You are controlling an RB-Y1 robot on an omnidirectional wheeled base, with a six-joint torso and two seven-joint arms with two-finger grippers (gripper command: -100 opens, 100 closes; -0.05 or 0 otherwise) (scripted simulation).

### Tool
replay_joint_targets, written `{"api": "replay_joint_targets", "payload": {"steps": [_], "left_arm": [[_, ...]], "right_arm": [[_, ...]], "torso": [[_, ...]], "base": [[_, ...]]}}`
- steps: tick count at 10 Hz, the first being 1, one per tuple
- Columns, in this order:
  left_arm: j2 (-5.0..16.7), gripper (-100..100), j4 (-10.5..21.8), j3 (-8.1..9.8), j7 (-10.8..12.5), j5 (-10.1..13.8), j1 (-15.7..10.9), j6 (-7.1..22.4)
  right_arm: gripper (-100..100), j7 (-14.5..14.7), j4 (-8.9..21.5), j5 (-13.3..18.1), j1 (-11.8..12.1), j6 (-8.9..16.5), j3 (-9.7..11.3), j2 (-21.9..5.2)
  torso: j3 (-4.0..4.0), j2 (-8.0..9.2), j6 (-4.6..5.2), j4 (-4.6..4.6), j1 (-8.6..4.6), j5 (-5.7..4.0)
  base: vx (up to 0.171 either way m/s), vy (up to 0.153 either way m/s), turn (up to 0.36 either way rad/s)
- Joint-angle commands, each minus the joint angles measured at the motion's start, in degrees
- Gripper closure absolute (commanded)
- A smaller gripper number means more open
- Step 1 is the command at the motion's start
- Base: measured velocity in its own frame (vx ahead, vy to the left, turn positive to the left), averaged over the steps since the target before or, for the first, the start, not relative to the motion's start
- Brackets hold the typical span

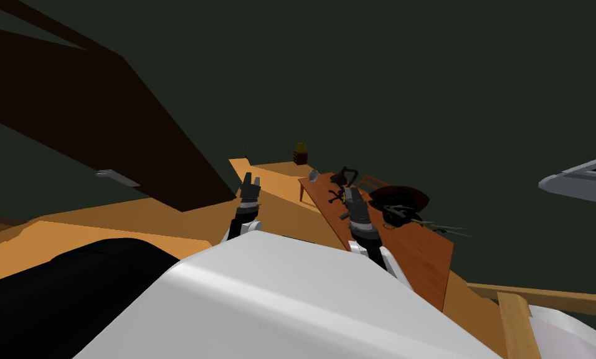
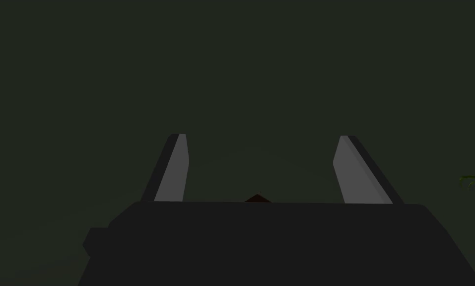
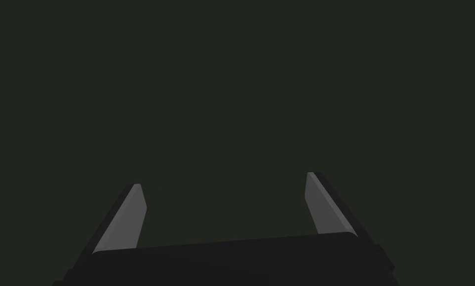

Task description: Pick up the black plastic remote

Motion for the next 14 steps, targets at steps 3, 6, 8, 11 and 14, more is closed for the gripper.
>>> {"api": "replay_joint_targets", "payload": {"steps": [3,6,8,11,14], "left_arm": [[0.0,0,0.0,0.0,0.0,0.0,0.0,0.0],[0.0,0,0.0,0.0,0.0,0.0,0.0,0.0],[0.0,0,0.0,0.0,0.0,0.0,0.0,0.0],[0.0,0,0.0,0.0,0.0,0.0,0.0,0.0],[0.0,0,0.0,0.0,0.0,0.0,0.0,0.0]], "right_arm": [[-100,3.8,4.8,5.7,-1.1,-1.3,0.8,-3.2],[-100,5.6,7.2,9.3,-1.6,-1.8,1.0,-4.8],[-100,7.4,9.8,12.4,-2.2,-2.4,1.1,-6.4],[-100,11.3,15.1,17.5,-3.2,-3.5,1.5,-9.8],[-100,13.2,18.2,22.3,-3.7,-4.1,1.6,-11.5]], "torso": [[-0.02,-0.03,0.0,-0.01,-0.03,-0.01],[-0.02,-0.04,-0.04,-0.01,-0.04,-0.01],[-0.02,-0.03,-0.02,-0.01,-0.04,-0.01],[-0.02,-0.04,0.01,-0.01,-0.08,-0.02],[-0.03,-0.06,-0.01,-0.01,-0.09,-0.02]], "base": [[-0.006,0.02,0.14],[-0.005,0.015,0.132],[-0.003,0.015,0.132],[0.0,0.007,0.161],[0.002,0.003,0.138]]}}
